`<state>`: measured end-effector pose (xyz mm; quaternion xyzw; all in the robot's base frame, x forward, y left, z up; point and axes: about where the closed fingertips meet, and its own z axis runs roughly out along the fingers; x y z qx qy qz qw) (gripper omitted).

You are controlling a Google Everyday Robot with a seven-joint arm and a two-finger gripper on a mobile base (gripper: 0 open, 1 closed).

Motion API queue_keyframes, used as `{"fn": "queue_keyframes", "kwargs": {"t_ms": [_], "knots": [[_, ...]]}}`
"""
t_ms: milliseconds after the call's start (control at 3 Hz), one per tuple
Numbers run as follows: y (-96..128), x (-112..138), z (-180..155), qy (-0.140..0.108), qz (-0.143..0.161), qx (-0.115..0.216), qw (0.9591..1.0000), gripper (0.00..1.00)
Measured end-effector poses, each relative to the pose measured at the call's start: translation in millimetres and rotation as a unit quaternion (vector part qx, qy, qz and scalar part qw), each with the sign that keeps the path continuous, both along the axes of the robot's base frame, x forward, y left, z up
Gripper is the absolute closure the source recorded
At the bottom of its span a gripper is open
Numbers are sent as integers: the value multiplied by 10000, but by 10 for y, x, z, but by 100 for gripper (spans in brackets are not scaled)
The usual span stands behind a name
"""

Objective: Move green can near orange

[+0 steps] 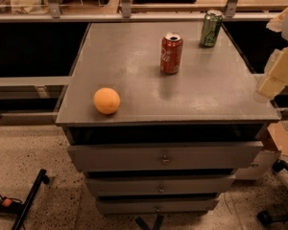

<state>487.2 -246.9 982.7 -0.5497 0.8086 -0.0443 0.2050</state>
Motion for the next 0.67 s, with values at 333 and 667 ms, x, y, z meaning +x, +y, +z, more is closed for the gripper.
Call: {"fn": "queue_keyframes", "kwargs": {"t_ms": [333, 667], "knots": [[-130, 488, 19, -340, -167, 317, 9988, 0], [-191, 950, -12, -769, -363, 569, 9947, 0]]}}
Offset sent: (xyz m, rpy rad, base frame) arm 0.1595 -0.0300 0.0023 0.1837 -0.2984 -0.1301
